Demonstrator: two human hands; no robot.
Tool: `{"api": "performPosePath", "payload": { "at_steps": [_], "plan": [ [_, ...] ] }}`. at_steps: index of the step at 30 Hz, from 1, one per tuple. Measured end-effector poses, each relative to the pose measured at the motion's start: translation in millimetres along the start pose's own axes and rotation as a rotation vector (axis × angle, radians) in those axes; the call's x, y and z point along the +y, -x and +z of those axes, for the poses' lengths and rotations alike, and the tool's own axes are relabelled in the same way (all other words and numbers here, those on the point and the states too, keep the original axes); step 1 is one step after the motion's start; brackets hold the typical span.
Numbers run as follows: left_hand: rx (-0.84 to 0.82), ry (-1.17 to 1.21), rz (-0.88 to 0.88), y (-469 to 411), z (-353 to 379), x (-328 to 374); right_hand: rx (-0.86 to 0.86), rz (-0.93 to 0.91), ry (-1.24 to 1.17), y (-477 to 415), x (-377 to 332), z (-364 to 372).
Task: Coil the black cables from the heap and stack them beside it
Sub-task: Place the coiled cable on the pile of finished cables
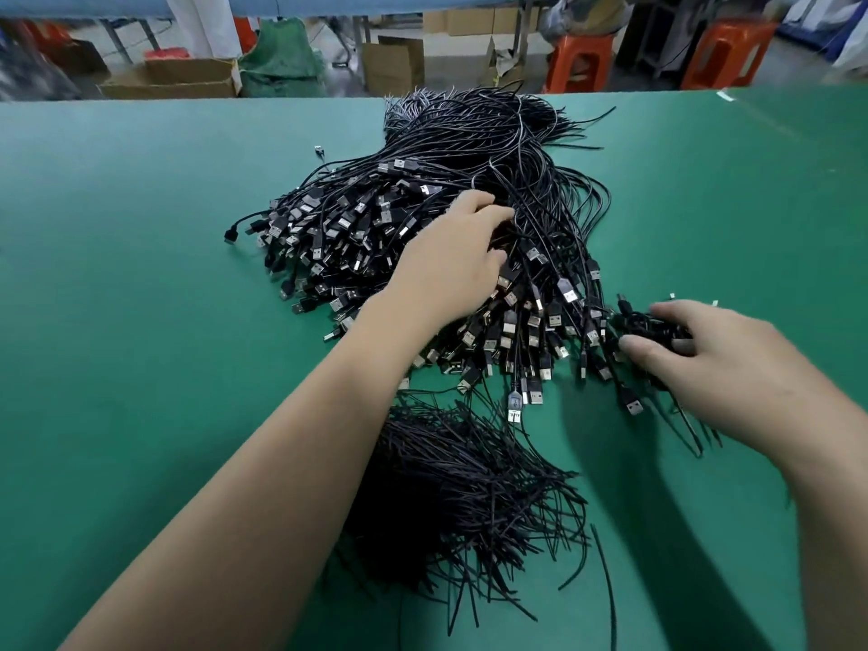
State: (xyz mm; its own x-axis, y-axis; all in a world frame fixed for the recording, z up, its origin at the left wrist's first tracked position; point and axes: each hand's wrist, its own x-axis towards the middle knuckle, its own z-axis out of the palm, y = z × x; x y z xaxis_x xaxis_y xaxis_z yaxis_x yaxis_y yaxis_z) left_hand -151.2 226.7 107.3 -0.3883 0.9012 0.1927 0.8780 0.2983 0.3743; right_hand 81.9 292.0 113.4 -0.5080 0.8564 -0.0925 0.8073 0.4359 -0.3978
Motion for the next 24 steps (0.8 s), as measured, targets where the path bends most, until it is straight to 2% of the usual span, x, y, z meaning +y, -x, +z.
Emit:
{"api": "performPosePath", "payload": {
  "at_steps": [4,7,12,20,24],
  "plan": [
    [-0.075,-0.054,-0.016,-17.9,10.0,0.8,-0.077,-0.147,-0.038,6.6,-12.6,4.4],
    [0.041,-0.094,-0.044,-16.3,14.3,0.4,-0.123,-0.201,-0.081,6.8,-15.5,8.4],
    [0.158,-0.038,-0.006,0.0,8.0,-1.4,-0.063,-0.267,-0.153,5.7,-16.4,12.6],
    [0.016,0.149,0.122,26.7,-9.9,-22.3,-0.052,-0.311,-0.274,5.8,-19.0,17.2],
    [0.012,0.230,0.183,38.1,-19.6,-19.0,-0.014,-0.351,-0.305,6.1,-22.7,20.2]
  ]
}}
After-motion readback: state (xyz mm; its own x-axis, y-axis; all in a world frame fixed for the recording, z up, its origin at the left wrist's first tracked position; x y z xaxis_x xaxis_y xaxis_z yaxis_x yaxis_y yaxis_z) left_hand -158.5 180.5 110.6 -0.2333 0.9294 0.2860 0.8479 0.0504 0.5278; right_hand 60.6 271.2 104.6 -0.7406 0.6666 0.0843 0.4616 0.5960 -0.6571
